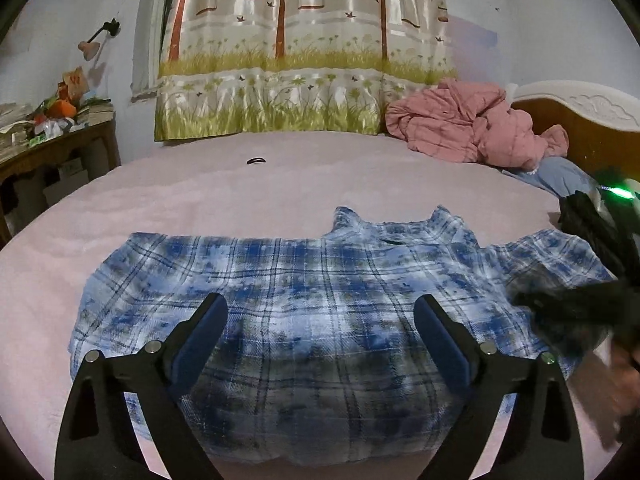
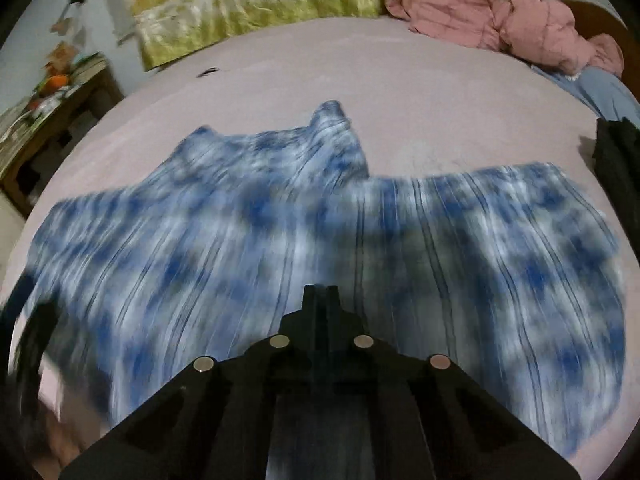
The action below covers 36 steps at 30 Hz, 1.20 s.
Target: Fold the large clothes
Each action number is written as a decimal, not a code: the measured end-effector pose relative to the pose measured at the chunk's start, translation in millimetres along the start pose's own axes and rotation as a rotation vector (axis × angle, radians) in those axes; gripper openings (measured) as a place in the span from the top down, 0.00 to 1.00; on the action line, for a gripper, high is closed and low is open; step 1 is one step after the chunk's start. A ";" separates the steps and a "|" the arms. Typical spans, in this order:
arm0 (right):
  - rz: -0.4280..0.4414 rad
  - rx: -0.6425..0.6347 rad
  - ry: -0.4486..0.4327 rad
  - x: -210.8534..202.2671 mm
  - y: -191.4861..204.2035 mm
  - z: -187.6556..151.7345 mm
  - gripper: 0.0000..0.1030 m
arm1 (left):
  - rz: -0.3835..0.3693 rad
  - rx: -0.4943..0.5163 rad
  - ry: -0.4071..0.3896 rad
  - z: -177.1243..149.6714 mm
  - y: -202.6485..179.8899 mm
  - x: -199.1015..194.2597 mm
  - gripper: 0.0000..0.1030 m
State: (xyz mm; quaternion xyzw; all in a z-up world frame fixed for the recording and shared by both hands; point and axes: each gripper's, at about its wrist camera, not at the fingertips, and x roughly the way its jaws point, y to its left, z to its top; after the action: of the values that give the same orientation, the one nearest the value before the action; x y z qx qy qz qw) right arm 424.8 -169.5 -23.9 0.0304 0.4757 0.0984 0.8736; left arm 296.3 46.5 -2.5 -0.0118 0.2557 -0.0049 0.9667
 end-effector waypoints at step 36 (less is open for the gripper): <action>0.185 0.814 -0.377 -75.8 -179.2 -107.3 0.34 | 0.041 -0.030 0.015 1.8 18.5 0.3 0.17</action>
State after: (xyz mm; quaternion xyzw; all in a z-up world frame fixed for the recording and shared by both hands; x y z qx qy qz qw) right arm 320.6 -364.4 -46.1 0.4309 0.3038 -0.0263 0.8493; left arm 297.5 65.0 -1.5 -0.0211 0.2633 0.0189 0.9643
